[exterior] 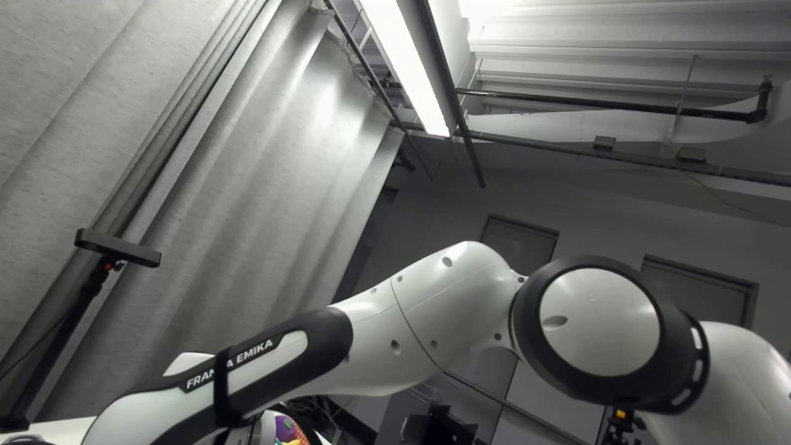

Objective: Pour the content from the cup

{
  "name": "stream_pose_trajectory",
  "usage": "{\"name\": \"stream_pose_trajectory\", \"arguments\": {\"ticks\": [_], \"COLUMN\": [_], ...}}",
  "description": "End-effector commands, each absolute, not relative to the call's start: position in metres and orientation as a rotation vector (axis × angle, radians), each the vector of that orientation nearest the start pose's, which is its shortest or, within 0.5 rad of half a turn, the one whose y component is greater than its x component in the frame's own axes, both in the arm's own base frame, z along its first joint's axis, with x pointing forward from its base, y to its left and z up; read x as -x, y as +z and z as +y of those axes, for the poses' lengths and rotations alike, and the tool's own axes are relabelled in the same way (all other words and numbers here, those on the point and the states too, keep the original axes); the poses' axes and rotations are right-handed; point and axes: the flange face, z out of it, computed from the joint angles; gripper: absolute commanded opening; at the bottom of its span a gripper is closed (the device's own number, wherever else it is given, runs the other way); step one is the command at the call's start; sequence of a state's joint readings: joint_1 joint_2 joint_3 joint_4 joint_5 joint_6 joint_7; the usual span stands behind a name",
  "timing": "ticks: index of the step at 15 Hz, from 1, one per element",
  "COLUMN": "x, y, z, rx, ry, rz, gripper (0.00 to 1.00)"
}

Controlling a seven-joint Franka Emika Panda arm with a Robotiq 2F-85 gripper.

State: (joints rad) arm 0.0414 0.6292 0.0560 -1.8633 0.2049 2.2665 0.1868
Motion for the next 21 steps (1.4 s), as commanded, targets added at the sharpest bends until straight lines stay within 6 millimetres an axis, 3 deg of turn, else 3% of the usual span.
{"name": "stream_pose_trajectory", "arguments": {"ticks": [1, 16, 18, 21], "x": [-0.617, -0.618, -0.618, -0.618], "y": [0.154, 0.136, 0.135, 0.134], "z": [0.057, 0.054, 0.052, 0.048], "rx": [2.928, 2.915, 2.913, 2.906], "ry": [0.385, 0.424, 0.427, 0.428], "rz": [0.417, 0.421, 0.418, 0.422], "gripper": [1.00, 0.99, 0.76, 0.56]}}
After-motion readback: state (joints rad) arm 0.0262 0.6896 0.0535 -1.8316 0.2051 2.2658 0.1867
